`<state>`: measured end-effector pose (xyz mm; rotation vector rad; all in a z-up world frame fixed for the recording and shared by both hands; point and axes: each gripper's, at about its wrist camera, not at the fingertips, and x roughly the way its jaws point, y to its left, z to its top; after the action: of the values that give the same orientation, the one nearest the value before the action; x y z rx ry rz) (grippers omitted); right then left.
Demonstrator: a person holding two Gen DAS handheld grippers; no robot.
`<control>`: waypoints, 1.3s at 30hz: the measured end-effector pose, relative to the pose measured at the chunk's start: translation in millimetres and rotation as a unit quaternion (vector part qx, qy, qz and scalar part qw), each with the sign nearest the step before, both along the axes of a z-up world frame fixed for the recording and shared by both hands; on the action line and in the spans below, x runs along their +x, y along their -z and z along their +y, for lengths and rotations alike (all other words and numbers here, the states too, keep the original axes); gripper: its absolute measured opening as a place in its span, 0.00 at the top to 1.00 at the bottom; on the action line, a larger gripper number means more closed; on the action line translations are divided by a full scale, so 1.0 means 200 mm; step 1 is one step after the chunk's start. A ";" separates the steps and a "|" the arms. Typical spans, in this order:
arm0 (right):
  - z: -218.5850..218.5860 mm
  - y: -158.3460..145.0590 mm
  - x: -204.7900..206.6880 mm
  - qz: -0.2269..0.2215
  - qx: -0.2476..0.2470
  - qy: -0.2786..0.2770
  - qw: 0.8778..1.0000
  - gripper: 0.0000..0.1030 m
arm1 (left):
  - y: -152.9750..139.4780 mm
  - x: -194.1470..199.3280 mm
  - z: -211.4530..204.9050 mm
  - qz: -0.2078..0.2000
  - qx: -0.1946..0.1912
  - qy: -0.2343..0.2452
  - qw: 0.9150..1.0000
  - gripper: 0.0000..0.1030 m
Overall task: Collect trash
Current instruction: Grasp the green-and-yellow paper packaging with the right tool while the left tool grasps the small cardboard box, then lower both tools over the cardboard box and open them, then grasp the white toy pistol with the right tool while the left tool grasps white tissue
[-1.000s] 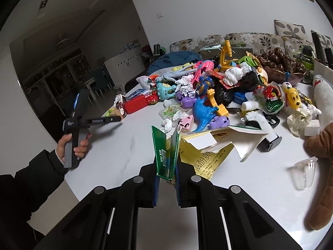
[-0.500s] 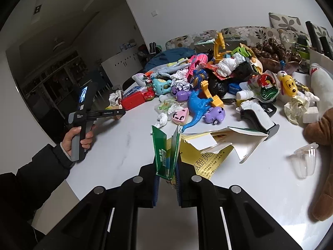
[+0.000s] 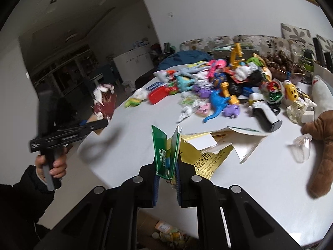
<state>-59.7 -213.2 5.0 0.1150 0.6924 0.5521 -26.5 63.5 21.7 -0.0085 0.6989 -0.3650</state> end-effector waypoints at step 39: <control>-0.43 0.21 0.99 0.103 -0.158 0.100 0.977 0.47 | 0.23 0.04 -0.21 0.070 -0.004 0.010 0.998 0.13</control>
<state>139.2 -298.5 -37.4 -0.0575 0.9506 0.2331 -17.8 21.0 -24.8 -0.0356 0.8356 -0.3894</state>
